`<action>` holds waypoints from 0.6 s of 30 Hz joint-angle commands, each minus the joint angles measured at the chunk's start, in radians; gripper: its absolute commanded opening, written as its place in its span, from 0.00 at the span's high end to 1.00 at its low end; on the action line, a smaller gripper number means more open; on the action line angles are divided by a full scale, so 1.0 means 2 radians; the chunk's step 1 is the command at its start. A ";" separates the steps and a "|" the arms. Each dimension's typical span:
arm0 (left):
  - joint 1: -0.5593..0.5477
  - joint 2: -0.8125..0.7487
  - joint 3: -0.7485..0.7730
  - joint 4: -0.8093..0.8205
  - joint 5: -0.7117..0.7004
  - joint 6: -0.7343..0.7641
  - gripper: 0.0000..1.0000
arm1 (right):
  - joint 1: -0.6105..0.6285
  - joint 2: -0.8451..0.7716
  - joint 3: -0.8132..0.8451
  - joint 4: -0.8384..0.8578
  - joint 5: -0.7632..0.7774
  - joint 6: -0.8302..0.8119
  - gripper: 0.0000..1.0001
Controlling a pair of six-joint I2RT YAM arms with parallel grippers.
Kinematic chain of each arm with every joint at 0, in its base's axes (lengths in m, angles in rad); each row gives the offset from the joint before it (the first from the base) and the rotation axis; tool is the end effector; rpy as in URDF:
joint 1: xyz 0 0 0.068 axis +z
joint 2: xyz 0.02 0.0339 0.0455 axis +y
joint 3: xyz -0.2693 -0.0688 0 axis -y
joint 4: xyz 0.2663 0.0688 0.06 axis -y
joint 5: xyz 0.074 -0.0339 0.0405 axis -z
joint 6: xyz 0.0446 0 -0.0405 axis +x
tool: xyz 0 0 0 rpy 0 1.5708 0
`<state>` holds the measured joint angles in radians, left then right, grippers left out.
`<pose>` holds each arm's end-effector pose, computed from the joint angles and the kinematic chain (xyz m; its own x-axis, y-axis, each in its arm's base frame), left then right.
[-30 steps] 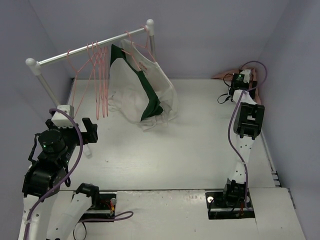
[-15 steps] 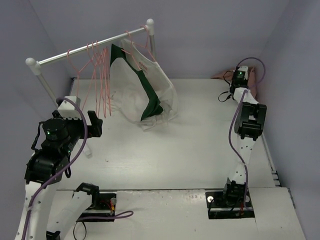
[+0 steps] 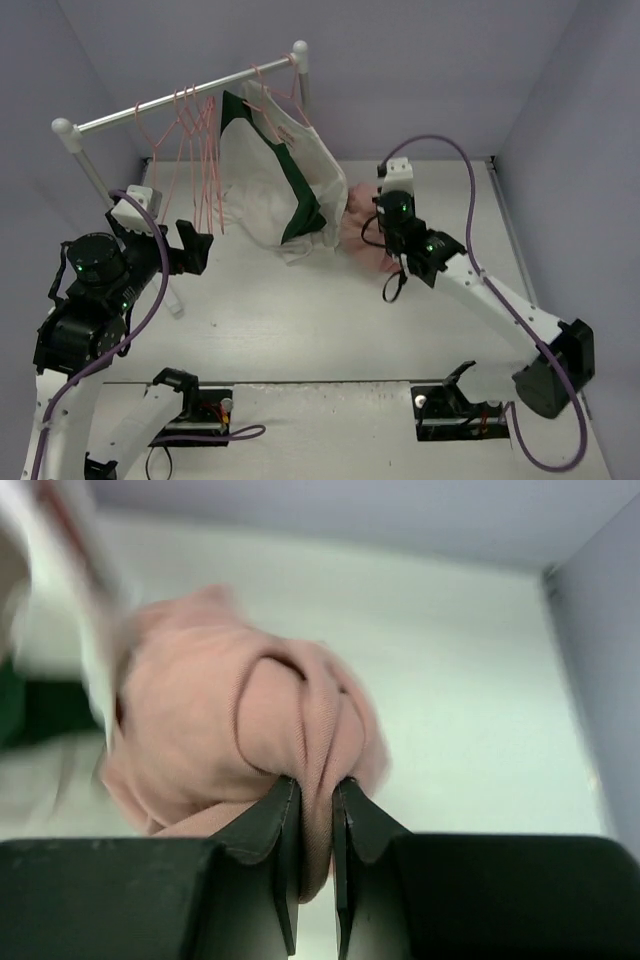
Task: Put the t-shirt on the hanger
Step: Pick up the T-shirt at the corner of the board, then place the T-shirt at the center of the board.
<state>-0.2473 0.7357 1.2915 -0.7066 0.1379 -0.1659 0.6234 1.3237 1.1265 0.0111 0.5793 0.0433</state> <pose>0.1262 -0.0382 0.4680 -0.2055 -0.1168 -0.9717 0.3450 0.9204 -0.1836 0.2874 0.1766 0.3607 -0.1523 -0.0649 -0.9862 -0.0452 0.9973 -0.0587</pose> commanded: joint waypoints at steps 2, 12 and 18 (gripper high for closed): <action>-0.011 0.009 0.003 0.029 0.040 0.002 0.11 | 0.064 -0.116 -0.114 -0.081 -0.120 0.185 0.89; -0.037 0.066 -0.016 0.045 0.104 -0.032 0.11 | 0.106 -0.173 -0.136 -0.119 -0.120 0.196 0.19; -0.092 0.127 -0.007 0.055 0.102 -0.052 0.11 | 0.101 -0.073 -0.103 -0.108 -0.113 0.150 0.32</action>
<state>-0.3649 0.9114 1.2610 -0.6803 0.3199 -0.2228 0.8322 1.0588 0.8616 -0.2457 0.3083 0.3946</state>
